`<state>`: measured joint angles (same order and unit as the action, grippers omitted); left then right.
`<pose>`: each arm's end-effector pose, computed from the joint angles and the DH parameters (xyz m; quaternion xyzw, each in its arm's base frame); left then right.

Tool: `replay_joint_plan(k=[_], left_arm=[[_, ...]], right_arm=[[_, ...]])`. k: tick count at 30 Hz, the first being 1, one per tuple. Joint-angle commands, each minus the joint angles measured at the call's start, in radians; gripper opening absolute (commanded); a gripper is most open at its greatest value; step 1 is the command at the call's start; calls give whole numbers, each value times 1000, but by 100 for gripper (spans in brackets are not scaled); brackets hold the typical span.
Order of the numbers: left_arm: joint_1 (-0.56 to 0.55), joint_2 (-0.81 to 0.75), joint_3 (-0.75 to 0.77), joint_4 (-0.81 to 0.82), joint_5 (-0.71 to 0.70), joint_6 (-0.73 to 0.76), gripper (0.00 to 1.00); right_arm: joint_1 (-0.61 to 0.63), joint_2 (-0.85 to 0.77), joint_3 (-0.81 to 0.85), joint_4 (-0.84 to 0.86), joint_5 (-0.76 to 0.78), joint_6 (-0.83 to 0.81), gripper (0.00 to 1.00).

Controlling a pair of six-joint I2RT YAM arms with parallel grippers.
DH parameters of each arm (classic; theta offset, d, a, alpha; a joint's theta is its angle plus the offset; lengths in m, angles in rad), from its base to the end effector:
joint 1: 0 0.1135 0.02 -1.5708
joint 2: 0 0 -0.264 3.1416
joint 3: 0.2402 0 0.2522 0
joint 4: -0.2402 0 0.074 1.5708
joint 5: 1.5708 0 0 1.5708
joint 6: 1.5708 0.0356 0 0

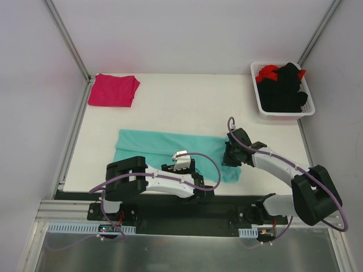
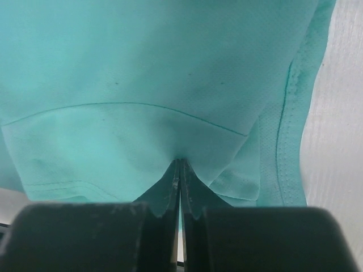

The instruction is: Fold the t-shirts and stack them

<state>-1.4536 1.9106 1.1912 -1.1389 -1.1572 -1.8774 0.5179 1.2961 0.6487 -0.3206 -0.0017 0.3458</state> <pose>0.0682 -0.3008 0.1614 -0.0977 0.8265 0.0682 0.5501 0.2103 0.1199 0.1774 -0.0823 0.9514 0.1250 0.2693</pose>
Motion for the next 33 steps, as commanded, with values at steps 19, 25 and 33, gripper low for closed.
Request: replay_joint_plan(k=[19, 25, 33], left_arm=[[-74, -62, 136, -59, -30, -8, 84], [-70, -45, 108, 24, -45, -3, 86], [-13, 25, 30, 203, 7, 41, 90]], right_arm=[[-65, 104, -123, 143, -63, 10, 1], [-65, 89, -123, 132, -67, 10, 1], [-65, 77, -112, 117, -73, 12, 1]])
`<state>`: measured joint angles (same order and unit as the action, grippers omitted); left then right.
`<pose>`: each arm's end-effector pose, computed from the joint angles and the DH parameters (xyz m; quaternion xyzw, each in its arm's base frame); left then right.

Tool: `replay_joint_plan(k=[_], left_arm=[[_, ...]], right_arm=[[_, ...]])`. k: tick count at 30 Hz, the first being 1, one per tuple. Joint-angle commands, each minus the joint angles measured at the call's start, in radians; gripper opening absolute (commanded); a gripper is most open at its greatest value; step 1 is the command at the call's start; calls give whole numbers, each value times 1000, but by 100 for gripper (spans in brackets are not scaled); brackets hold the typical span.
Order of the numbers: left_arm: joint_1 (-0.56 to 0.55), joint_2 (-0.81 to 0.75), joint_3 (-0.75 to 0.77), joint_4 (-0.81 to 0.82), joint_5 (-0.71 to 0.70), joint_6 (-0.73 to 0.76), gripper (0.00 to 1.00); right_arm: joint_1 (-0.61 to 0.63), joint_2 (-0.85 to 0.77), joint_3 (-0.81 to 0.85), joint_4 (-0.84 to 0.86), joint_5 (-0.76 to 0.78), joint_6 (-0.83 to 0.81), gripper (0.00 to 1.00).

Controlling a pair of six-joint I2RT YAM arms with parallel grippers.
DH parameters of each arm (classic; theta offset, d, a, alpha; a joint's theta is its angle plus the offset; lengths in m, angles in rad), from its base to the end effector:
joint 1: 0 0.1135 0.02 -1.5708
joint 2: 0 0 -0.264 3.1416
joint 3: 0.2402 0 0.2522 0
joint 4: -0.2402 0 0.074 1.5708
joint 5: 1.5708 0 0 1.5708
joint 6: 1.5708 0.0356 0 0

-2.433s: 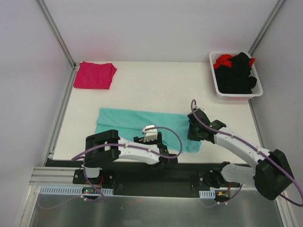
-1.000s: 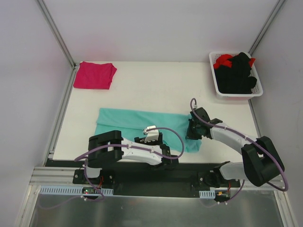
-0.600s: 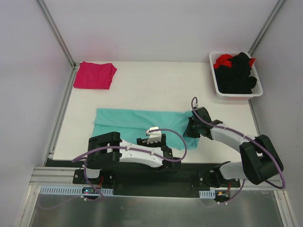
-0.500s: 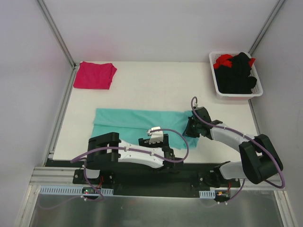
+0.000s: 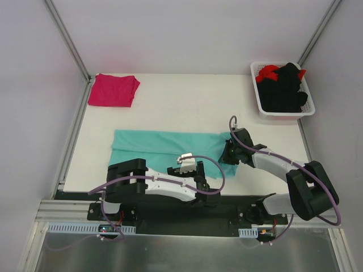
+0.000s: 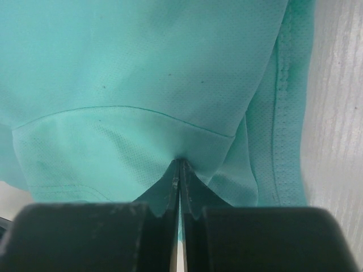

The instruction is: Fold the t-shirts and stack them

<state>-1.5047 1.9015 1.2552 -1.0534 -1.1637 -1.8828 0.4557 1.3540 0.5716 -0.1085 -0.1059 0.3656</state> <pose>0.0542 -0.3232 0.1762 -0.1219 0.8255 -0.0139 0.5509 0.2211 0.1125 0.1561 -0.0600 0.9397 0.1787 0.2854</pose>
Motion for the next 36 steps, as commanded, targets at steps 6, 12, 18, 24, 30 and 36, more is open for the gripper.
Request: replay_joint_plan(k=[6, 12, 18, 24, 30, 36], left_arm=[[78, 126, 39, 170, 44, 135, 90], [86, 162, 96, 176, 44, 174, 91], [89, 122, 66, 174, 41, 160, 90], [90, 113, 33, 173, 38, 140, 90], [112, 68, -46, 173, 39, 96, 90], [123, 36, -97, 173, 42, 67, 89]], right_arm=[[-3, 13, -22, -115, 37, -16, 1], [-2, 19, -13, -125, 34, -19, 1], [-2, 28, 2, -138, 28, -27, 1], [-2, 19, 34, -187, 41, -39, 1], [-2, 13, 66, -227, 49, -44, 1], [-2, 16, 93, -250, 58, -54, 1]])
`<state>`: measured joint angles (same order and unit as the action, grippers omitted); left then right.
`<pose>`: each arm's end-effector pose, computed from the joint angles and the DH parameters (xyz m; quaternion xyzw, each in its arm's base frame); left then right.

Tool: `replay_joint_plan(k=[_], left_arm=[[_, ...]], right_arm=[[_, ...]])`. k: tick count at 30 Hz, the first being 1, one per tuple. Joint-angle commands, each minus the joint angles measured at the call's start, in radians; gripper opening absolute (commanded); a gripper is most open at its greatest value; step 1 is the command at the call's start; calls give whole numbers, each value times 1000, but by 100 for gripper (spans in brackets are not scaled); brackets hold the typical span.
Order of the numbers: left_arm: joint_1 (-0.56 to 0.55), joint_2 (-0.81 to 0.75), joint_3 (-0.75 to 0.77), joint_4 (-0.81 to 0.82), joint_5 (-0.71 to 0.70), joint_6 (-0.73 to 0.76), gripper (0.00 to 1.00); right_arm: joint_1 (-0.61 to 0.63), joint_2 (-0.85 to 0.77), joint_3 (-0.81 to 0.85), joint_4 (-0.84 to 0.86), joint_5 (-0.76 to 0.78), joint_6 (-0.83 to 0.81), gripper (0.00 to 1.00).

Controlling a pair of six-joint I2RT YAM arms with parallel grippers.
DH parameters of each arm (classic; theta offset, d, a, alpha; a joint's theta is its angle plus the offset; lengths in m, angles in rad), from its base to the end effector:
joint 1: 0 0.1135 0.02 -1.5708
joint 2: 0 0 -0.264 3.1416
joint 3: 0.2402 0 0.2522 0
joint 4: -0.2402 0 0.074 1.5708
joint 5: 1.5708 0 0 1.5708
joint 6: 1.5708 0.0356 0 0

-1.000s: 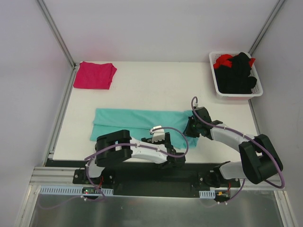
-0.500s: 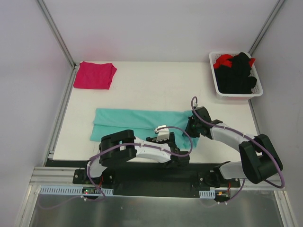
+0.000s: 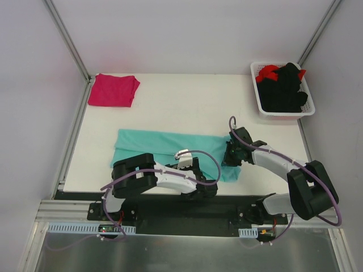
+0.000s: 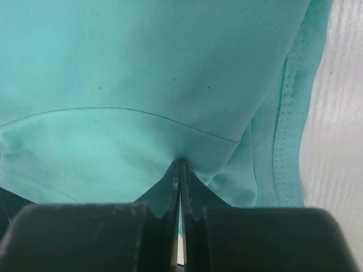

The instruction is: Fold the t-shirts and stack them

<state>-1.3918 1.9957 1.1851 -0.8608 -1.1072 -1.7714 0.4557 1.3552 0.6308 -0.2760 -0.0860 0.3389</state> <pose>0.0905 -0.3211 0.1284 -0.1343 0.8393 0.0371 0.5255 0.2194 0.1109 0.1619 -0.0680 0.9564 0.1468 0.2432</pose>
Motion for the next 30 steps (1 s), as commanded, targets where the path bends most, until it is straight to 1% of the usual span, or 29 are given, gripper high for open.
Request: replay_joint_plan(k=[1, 15, 21, 28, 30], left_arm=[[8, -61, -30, -21, -14, -46, 89], [-1, -74, -32, -30, 6, -39, 89], [-19, -84, -15, -55, 43, -46, 89], [-26, -124, -22, -148, 92, -118, 89], [-39, -130, -13, -227, 109, -155, 90]], right_arm=[[-2, 16, 36, -86, 40, -28, 1], [-2, 36, 46, -81, 40, -44, 1], [-3, 44, 64, -81, 37, -55, 1], [-5, 45, 87, -97, 38, -66, 1], [-8, 50, 99, -101, 37, -72, 1]])
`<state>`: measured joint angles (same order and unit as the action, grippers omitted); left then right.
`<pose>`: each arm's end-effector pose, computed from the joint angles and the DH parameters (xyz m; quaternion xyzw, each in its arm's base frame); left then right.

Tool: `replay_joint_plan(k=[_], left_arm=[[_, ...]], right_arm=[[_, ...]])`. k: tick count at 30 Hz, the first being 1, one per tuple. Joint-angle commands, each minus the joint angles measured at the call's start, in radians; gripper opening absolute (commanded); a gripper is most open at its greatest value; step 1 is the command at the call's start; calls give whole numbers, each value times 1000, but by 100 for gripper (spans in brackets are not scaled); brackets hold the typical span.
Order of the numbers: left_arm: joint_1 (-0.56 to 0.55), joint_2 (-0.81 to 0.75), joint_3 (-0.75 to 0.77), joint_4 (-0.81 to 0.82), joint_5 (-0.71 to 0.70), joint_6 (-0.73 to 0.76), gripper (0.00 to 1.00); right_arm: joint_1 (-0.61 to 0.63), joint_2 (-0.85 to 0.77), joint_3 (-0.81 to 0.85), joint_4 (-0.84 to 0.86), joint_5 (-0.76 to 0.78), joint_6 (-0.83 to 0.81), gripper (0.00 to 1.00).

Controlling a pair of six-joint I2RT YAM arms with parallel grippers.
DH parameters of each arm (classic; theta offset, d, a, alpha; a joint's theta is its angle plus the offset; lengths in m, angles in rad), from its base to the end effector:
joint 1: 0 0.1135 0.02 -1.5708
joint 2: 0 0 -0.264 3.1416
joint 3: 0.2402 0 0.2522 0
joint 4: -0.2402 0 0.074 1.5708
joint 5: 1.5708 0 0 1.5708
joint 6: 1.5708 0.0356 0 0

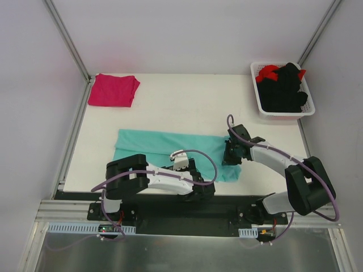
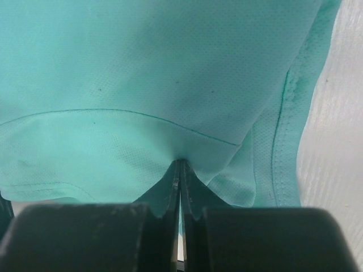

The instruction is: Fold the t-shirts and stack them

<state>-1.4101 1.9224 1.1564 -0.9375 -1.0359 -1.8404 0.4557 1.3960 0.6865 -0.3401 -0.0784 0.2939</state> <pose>0.0809 -0.3079 0.1434 -0.1530 0.8539 0.0306 0.4964 0.2264 0.1141 0.1645 -0.0881 0.9615 0.1295 0.2257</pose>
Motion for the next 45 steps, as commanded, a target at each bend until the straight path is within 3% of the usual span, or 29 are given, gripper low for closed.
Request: replay_joint_plan(k=[1, 9, 14, 17, 20, 23, 29, 35, 41, 45], left_arm=[[-29, -62, 29, -187, 54, -129, 90], [-179, -225, 85, -581, 97, -396, 91], [-173, -431, -27, -580, -13, -461, 88], [-147, -436, 35, -580, -61, -373, 89], [-136, -347, 130, -580, -96, -281, 92], [-116, -277, 175, -578, -118, -273, 93], [-83, -202, 221, -526, -162, -237, 92], [-47, -105, 363, -517, -98, -166, 93], [-24, -186, 479, -488, -37, 61, 93], [35, -347, 399, -286, 42, 444, 95]], right_arm=[[-9, 11, 48, -42, 28, -29, 1], [-22, 23, 68, -43, 16, -38, 1], [-23, 37, 70, -34, 14, -39, 1], [-23, 47, 76, -28, 3, -36, 1], [-23, 49, 93, -40, -3, -35, 1], [-22, 19, 108, -66, 2, -39, 18], [-20, -45, 134, -144, 34, -52, 22], [-8, -120, 185, -226, 55, -48, 28], [38, -140, 271, -292, 48, -61, 29], [83, -150, 303, -298, 45, -41, 31]])
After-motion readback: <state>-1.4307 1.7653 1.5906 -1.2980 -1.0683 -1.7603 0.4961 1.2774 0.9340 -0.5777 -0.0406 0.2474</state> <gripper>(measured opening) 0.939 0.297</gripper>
